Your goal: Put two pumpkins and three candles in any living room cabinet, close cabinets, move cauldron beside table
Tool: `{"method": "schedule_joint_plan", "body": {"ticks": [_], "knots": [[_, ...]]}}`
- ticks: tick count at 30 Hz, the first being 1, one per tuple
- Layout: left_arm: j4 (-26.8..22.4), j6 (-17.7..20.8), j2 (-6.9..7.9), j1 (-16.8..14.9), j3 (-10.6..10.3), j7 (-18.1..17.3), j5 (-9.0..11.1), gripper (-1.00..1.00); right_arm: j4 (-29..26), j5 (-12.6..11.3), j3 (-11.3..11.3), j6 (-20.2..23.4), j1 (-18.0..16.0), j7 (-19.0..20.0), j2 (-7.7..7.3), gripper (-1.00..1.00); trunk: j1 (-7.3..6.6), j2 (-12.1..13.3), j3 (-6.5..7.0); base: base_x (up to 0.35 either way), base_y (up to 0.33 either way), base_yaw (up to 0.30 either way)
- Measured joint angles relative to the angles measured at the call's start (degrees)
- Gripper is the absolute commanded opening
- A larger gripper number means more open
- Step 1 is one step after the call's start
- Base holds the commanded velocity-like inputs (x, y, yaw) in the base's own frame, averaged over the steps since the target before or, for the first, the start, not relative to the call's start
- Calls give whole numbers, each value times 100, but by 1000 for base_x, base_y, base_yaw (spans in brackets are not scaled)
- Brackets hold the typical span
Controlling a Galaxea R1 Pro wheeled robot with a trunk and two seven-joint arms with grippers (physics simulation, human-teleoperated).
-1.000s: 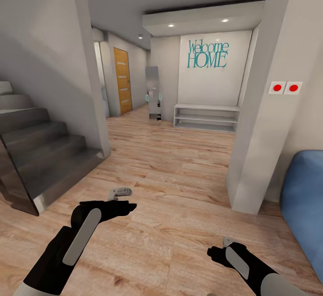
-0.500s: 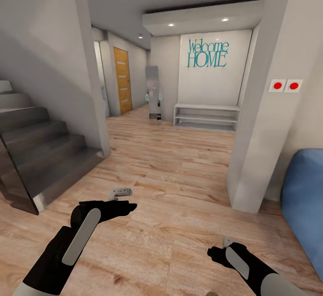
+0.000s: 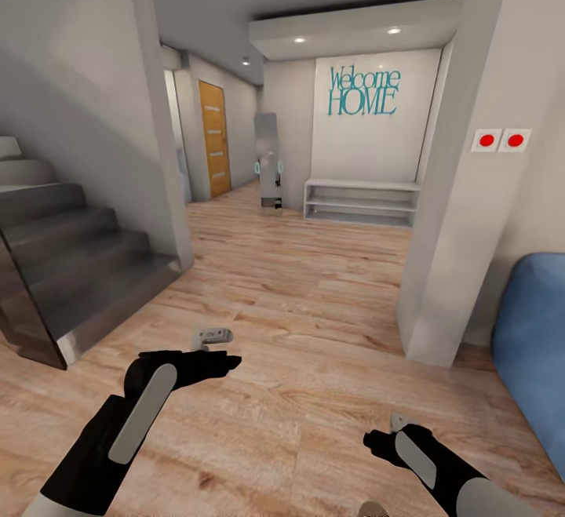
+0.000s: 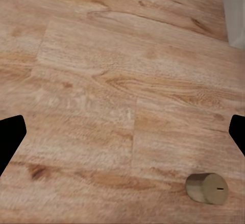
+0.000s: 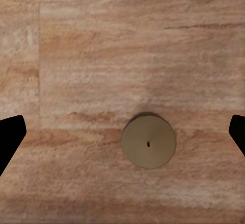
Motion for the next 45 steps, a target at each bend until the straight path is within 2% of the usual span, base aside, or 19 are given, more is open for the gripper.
{"method": "schedule_joint_plan", "body": {"ticks": [2, 4, 5, 7, 8, 9, 10, 11, 13, 14, 18, 22, 32, 45], "knots": [[0, 4, 12, 0, -9, -9, 171, 100, 1, 0, 0, -4, 0, 6, 0, 100, 44, -80, -36, 0, 0, 0], [0, 14, 80, 0, -24, -12, 896, 100, 1, 1, 1, -10, 1, 14, 0, 100, 88, -160, -72, 0, 0, 0], [0, 16, 112, -2, -27, -12, 1069, 100, 0, 1, 1, -10, 1, 15, 0, 100, 110, -201, -90, 0, 0, 0], [0, 21, 355, -4, -53, -16, 1718, 100, 1, 6, 1, -12, 1, 16, 0, 100, 154, -281, -126, 0, 0, 0], [0, 21, 435, -5, -64, -18, 1892, 100, -1, 6, 1, -14, 1, 18, 0, 100, 176, -321, -144, 0, 0, 0], [0, 24, 654, -6, -89, -22, 2393, 100, -4, 11, 0, -18, -1, 21, 0, 100, 198, -361, -162, 0, 0, 0], [0, 24, 792, -7, -96, -24, 2771, 100, -5, 13, 0, -27, 0, 23, 0, 100, 220, -401, -179, 0, 0, 0], [0, 23, 856, -7, -100, -25, 2960, 100, -5, 14, 0, -40, 0, 23, 0, 100, 242, -441, -197, 0, 0, 0], [0, 25, 1051, -8, -110, -26, 3560, 100, -6, 11, 0, -121, 0, 25, 0, 100, 286, -521, -233, 0, 0, 0], [0, 25, 1110, -9, -113, -26, 3759, 100, -5, 9, 0, -156, 0, 25, 0, 100, 308, -562, -251, 0, 0, 0], [0, 25, 1193, -9, -117, -26, 4041, 100, -7, 7, -5, -205, 1, 43, 0, 100, 395, -722, -323, 0, 0, 0], [0, 25, 1206, -9, -117, -26, 4127, 100, -8, 6, -8, -222, -1, 54, 0, 100, 483, -882, -395, 0, 0, 0], [0, 26, 1185, -9, -135, -26, 4168, 100, -22, -1, -8, -224, 0, 61, -8, 100, 697, -1272, -576, 0, 0, 0], [0, 26, 1167, -9, -135, -26, 4169, 100, 1, -29, -17, -217, -2, 52, -9, 100, 732, -1290, -864, 0, 0, 0]]}}
